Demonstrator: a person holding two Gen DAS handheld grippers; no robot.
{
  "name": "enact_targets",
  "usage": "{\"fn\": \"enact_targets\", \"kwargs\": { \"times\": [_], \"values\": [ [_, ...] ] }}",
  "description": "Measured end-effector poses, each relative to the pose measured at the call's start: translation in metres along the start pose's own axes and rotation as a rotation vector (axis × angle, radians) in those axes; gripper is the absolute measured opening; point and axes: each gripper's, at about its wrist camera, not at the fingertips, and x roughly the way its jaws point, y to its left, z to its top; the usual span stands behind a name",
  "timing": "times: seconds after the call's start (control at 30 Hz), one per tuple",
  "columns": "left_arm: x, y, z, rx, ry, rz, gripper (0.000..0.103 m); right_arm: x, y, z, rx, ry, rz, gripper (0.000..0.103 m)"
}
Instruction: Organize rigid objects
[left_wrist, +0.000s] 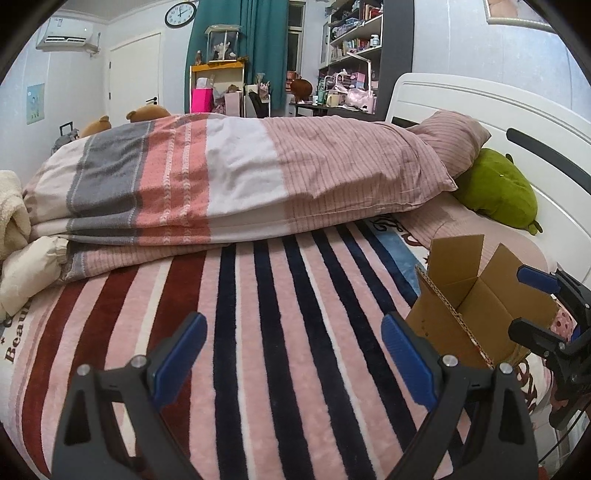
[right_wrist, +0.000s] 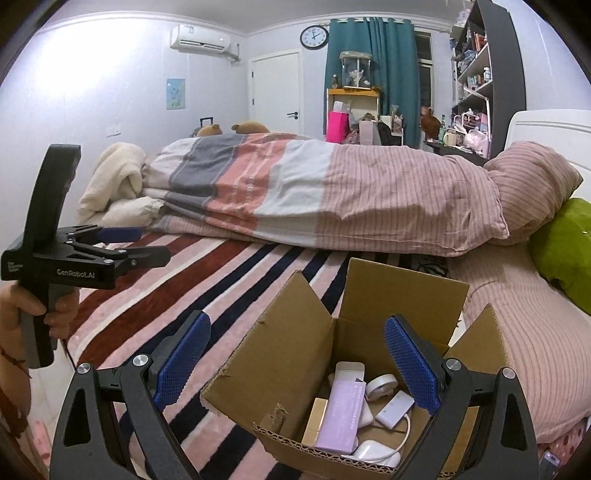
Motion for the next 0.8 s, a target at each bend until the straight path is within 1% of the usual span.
{"fn": "enact_targets", "kwargs": {
  "times": [0.8],
  "values": [
    [-0.0074,-0.0043,0.0001,0.012,-0.013,0.019,0.094,-0.0037,-0.0015,0.0046,0.032,-0.025,-0.016,0.095]
  ]
}}
